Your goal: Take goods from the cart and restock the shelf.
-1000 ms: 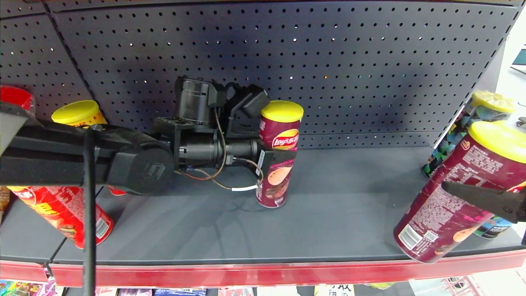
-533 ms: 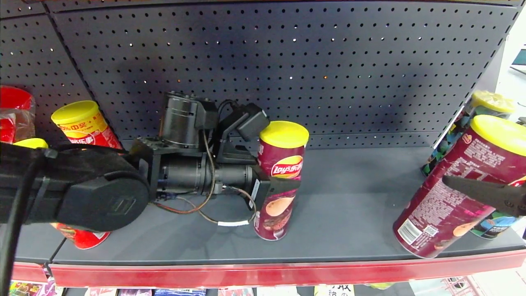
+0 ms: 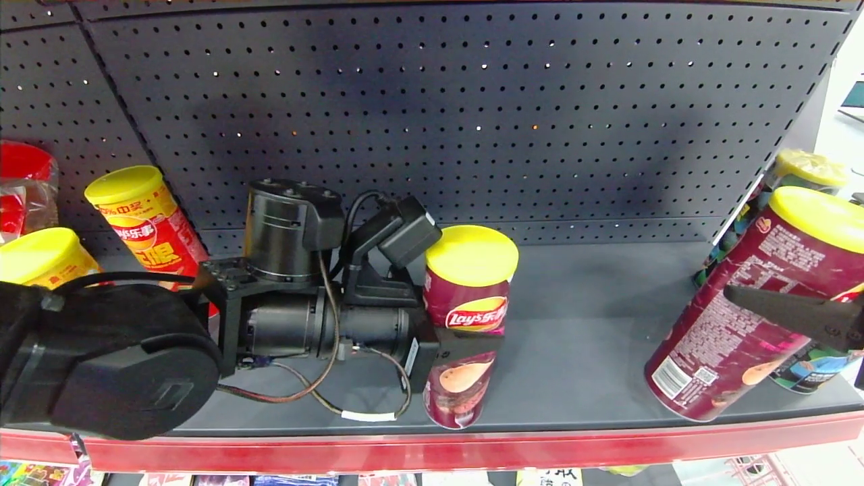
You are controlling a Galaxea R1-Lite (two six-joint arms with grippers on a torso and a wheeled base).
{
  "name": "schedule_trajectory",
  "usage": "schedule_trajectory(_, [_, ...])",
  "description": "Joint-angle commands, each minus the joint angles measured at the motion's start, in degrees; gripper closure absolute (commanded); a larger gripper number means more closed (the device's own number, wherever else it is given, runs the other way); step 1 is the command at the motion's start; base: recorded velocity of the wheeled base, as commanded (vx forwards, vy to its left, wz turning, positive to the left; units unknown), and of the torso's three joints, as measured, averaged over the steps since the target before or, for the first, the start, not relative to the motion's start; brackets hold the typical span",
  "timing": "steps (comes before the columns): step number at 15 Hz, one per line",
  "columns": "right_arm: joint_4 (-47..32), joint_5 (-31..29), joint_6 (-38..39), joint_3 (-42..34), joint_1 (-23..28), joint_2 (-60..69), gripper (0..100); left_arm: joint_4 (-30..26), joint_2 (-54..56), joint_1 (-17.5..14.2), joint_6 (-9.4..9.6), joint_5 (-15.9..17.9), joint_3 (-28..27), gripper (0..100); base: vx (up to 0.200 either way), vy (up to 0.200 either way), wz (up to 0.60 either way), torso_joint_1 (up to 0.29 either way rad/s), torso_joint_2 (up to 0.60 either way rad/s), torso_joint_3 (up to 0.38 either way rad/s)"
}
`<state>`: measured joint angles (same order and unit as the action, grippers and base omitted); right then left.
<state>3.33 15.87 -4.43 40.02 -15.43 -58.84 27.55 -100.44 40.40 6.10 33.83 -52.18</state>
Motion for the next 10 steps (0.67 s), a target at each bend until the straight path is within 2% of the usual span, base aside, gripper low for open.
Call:
schedule_trajectory(1, [0.1,0.0,-0.1,0.1,0.0,-0.3,100,-0.2,0.2,0.3,-0.03,0.2,0.4,100,0.000,0.000,0.00,0.000,0.00,0.000])
schedule_trajectory(7, [0.0,0.3,-0.1,0.1,-0.4,-0.2,100,-0.2,0.5,0.3,0.23,0.1,0.4,100,0.000,0.000,0.00,0.000,0.00,0.000])
schedule_trajectory(10, [0.0,0.3,-0.1,0.2,-0.4,-0.6,100,-0.1,0.5,0.9,1.46,1.3,0.9,100,0.000,0.000,0.00,0.000,0.00,0.000])
